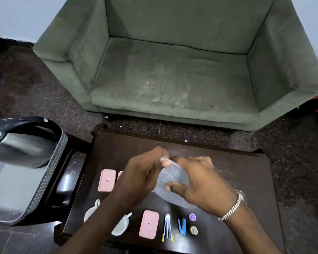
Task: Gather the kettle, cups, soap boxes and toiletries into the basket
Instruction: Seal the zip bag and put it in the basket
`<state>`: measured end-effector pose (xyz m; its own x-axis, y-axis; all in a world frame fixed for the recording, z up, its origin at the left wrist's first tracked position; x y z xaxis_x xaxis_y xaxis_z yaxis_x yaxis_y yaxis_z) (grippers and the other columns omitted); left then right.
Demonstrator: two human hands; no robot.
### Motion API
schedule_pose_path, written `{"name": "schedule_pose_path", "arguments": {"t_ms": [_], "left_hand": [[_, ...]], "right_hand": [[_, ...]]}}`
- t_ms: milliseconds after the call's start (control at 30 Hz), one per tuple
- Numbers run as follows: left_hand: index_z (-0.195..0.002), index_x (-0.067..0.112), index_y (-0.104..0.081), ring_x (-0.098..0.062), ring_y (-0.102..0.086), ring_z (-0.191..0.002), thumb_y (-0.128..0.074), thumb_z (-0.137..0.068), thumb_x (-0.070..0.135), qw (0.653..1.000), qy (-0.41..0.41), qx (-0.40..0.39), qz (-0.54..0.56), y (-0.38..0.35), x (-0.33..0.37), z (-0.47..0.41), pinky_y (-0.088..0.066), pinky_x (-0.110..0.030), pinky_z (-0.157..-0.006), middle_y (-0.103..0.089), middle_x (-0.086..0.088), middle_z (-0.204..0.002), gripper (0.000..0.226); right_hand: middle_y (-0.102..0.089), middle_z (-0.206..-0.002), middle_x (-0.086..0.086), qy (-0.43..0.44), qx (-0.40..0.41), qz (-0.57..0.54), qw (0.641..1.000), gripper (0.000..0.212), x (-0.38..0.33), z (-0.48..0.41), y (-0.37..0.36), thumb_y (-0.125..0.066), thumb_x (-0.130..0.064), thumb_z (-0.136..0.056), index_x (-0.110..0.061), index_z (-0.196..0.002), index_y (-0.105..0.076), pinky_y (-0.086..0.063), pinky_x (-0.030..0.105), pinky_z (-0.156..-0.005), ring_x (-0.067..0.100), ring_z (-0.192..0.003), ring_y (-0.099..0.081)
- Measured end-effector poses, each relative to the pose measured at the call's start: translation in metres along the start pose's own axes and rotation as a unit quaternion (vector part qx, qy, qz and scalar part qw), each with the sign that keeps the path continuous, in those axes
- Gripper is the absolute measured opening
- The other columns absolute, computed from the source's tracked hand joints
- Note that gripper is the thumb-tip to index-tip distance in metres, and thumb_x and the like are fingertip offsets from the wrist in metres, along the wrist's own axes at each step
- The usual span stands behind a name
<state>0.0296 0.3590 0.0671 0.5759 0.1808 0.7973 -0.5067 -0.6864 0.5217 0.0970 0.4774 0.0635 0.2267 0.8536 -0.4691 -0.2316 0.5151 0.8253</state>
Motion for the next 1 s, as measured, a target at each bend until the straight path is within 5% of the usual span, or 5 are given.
{"name": "schedule_pose_path", "arguments": {"t_ms": [167,300,467,767,1000], "left_hand": [[-0.095,0.034,-0.049,0.004,-0.053,-0.061,-0.052,-0.104,0.034,0.992,0.068,0.103,-0.037,0.037,-0.020,0.011,-0.036,-0.008,-0.057,-0.054,0.010,-0.078,0.009],[-0.098,0.042,-0.040,0.000,-0.061,-0.066,-0.062,-0.099,0.032,0.974,0.112,0.196,-0.027,0.080,-0.036,0.032,-0.040,-0.006,-0.056,-0.059,0.012,-0.086,0.025],[-0.086,0.024,-0.049,-0.006,-0.055,-0.072,-0.051,-0.083,-0.013,0.980,0.117,0.149,-0.052,0.122,-0.054,0.056,-0.038,-0.014,-0.064,-0.055,0.008,-0.083,0.037],[-0.122,0.033,-0.072,-0.015,-0.065,-0.117,-0.083,-0.081,0.034,0.959,0.262,0.102,0.042,0.214,-0.118,0.143,-0.056,-0.030,-0.092,-0.061,0.008,-0.126,0.043],[-0.136,0.036,-0.064,-0.001,-0.062,-0.115,-0.085,-0.083,0.015,0.939,0.333,0.081,0.023,0.283,-0.184,0.228,-0.053,-0.015,-0.083,-0.053,0.021,-0.128,0.061]], "right_hand": [[-0.058,-0.060,-0.009,-0.010,-0.081,-0.201,0.976,0.029,0.002,-0.011,-0.007,-0.080,-0.037,-0.081,-0.015,-0.075,-0.062,-0.039,0.030,-0.052,0.004,-0.052,-0.047],[-0.067,-0.080,0.018,0.012,-0.091,-0.387,0.917,0.016,-0.007,-0.018,-0.016,-0.080,-0.018,-0.084,-0.006,-0.086,-0.071,-0.043,0.033,-0.067,0.013,-0.071,-0.056],[-0.072,-0.106,-0.001,0.040,0.027,-0.497,0.866,0.037,-0.037,-0.037,-0.027,-0.080,-0.009,-0.081,-0.022,-0.114,-0.070,-0.054,0.021,-0.074,0.008,-0.090,-0.068],[-0.068,-0.106,-0.003,0.102,0.037,-0.469,0.876,0.026,-0.135,-0.094,-0.087,-0.079,-0.004,-0.081,-0.021,-0.101,-0.081,-0.045,0.019,-0.094,0.014,-0.107,-0.062],[-0.058,-0.105,-0.004,0.113,-0.067,-0.376,0.917,0.043,-0.230,-0.137,-0.183,-0.079,0.003,-0.075,-0.014,-0.114,-0.074,-0.040,0.009,-0.088,0.000,-0.099,-0.059]]}}
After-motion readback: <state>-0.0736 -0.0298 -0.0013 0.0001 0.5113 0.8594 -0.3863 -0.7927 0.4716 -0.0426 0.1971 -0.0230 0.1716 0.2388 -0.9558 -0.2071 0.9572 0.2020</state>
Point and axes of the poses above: each hand's wrist, its own z-axis away from the middle knuckle, its own y-axis out of the back of the hand, x = y × z, the point moved 8 cm from there along -z, towards the middle knuckle
